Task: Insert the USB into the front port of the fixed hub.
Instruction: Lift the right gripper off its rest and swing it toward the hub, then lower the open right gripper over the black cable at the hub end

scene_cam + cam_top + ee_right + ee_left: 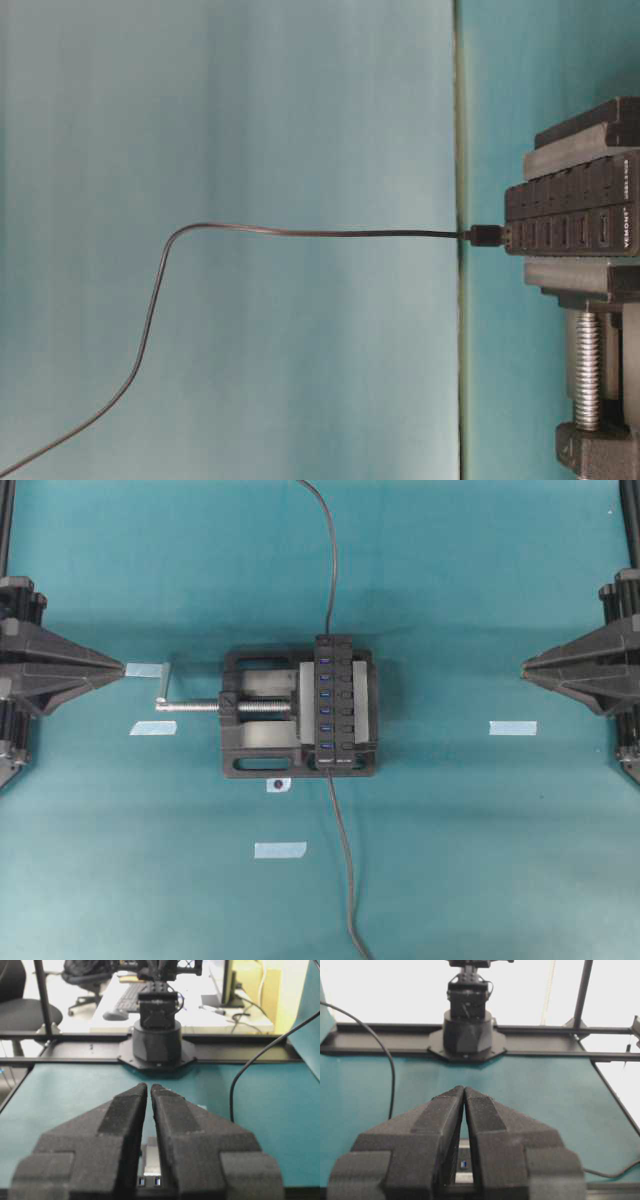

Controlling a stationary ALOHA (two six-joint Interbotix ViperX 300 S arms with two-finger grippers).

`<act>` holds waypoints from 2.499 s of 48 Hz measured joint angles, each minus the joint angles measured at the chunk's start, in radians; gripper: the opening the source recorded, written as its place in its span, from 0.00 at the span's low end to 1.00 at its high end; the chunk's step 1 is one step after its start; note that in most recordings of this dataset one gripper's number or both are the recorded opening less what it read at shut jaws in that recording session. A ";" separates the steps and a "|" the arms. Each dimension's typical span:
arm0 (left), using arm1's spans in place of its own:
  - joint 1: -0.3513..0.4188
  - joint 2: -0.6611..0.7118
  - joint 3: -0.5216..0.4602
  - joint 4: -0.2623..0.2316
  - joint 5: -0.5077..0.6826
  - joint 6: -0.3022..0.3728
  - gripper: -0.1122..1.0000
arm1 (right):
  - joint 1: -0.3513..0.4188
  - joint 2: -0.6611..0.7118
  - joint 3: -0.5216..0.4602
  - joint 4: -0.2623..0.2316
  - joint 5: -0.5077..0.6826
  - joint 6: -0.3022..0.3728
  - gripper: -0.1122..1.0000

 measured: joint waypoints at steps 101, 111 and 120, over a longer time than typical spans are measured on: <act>-0.021 0.077 -0.072 0.011 0.299 0.005 0.10 | -0.319 0.804 -0.405 -0.020 0.324 -0.187 0.08; -0.021 0.077 -0.072 0.009 0.299 0.005 0.10 | -0.284 0.859 -0.430 -0.020 0.324 -0.189 0.08; -0.021 0.077 -0.072 0.011 0.299 0.003 0.10 | -0.261 0.896 -0.454 -0.020 0.324 -0.189 0.08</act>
